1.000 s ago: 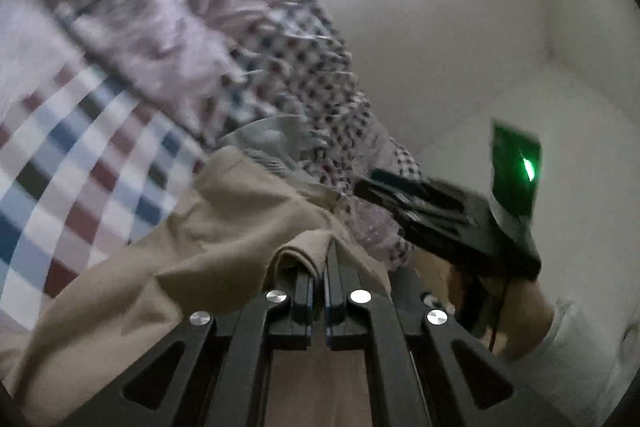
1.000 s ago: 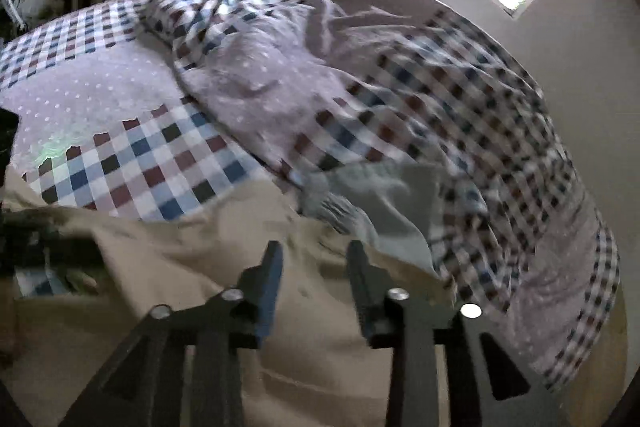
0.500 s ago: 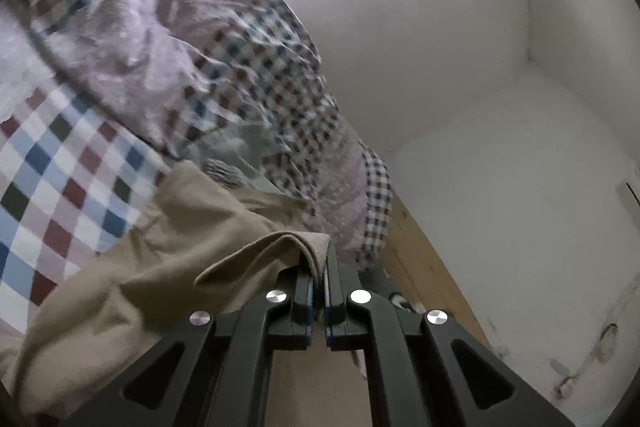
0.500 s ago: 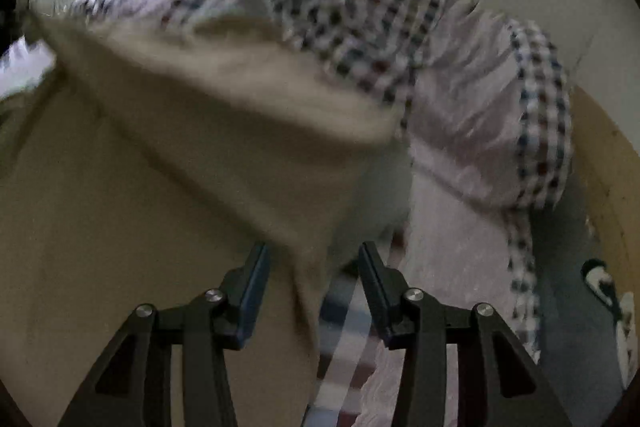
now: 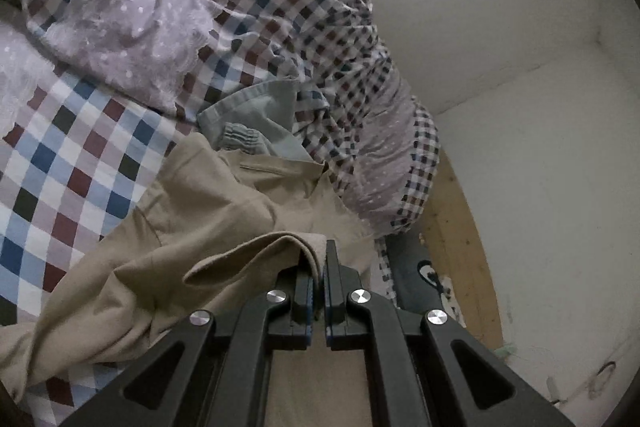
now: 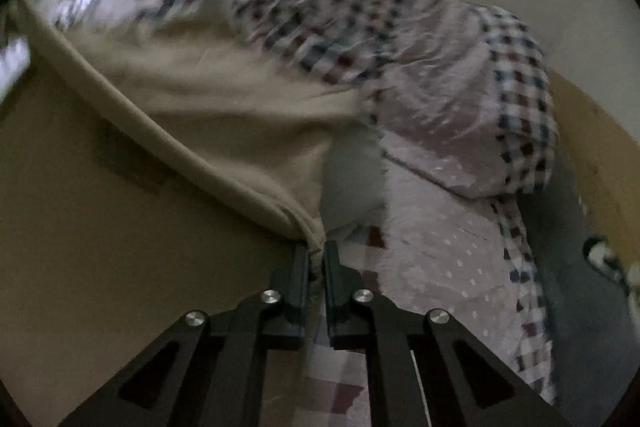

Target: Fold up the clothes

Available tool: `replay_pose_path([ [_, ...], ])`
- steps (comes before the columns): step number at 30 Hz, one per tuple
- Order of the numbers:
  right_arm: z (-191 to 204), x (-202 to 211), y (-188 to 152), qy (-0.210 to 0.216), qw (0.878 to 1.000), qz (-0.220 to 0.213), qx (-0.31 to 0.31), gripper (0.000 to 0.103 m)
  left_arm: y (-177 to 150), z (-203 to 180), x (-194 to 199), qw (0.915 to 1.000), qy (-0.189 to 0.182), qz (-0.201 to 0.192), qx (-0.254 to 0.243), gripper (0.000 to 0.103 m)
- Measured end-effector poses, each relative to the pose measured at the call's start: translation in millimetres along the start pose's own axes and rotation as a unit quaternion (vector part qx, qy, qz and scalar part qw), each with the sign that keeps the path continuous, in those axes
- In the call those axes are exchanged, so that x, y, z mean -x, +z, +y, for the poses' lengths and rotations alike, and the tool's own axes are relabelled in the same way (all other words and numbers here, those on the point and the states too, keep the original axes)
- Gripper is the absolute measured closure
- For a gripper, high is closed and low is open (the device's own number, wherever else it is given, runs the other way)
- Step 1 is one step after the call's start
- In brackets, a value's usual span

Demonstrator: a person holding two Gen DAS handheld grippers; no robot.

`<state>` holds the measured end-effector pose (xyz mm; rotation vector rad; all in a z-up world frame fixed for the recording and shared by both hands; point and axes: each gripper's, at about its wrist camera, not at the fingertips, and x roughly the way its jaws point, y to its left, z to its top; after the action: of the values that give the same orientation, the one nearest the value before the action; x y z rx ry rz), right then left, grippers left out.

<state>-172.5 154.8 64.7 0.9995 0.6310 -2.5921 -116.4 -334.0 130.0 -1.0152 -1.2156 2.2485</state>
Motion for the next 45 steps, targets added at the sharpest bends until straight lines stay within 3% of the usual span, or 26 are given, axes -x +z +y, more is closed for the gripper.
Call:
replay_pose_path([
  [4,-17.8,8.3,-5.4,0.035,0.999,-0.006,-0.021,0.098,3.4,-3.3,-9.8,0.9997,0.008,0.022,0.001,0.100],
  [11,-13.0,2.4,-28.2,0.080,0.997,0.022,-0.007,0.098,-26.1,46.1,-25.2,0.9924,0.073,0.086,0.050,0.100],
  [13,-16.1,1.6,-33.5,0.088,0.996,0.035,-0.006,0.097,-40.3,48.0,-13.0,0.9929,0.068,0.085,0.048,0.100],
  [15,-21.4,2.5,-37.6,0.077,0.996,0.055,-0.004,0.098,-51.9,51.0,2.5,0.9921,0.097,0.067,0.044,0.094],
  [17,-32.7,10.7,-39.9,0.071,0.995,0.068,-0.010,0.096,-61.6,54.0,20.9,0.9903,0.129,0.031,0.043,0.064],
  [19,-39.6,29.1,-35.4,0.061,0.997,0.053,-0.013,0.090,-74.5,55.5,37.7,0.9885,0.143,-0.006,0.048,0.043],
  [20,-37.5,40.5,-28.9,0.064,0.997,0.040,-0.006,0.084,-83.3,53.0,44.4,0.9874,0.150,-0.025,0.043,0.035],
  [23,0.1,70.1,9.3,0.108,0.993,0.005,0.048,0.065,-116.1,36.5,55.9,0.9842,0.159,-0.073,0.026,0.028],
  [28,109.8,78.2,79.2,0.187,0.965,-0.016,0.185,0.061,-175.4,4.3,49.3,0.9858,0.098,-0.134,0.022,0.018],
  [31,160.1,65.3,106.8,0.181,0.948,0.003,0.261,0.061,-197.3,-0.1,36.6,0.9854,0.081,-0.149,0.013,0.018],
  [36,198.7,31.9,139.7,0.149,0.927,0.043,0.343,0.062,-200.2,14.4,5.2,0.9912,0.087,-0.095,0.030,0.018],
  [40,215.5,8.8,151.6,0.137,0.912,0.067,0.380,0.063,-194.3,17.5,4.6,0.9935,0.058,-0.090,0.040,0.018],
  [45,238.1,-2.7,147.6,0.111,0.884,0.084,0.446,0.069,-191.8,26.3,-6.1,0.9943,0.055,-0.072,0.056,0.018],
])
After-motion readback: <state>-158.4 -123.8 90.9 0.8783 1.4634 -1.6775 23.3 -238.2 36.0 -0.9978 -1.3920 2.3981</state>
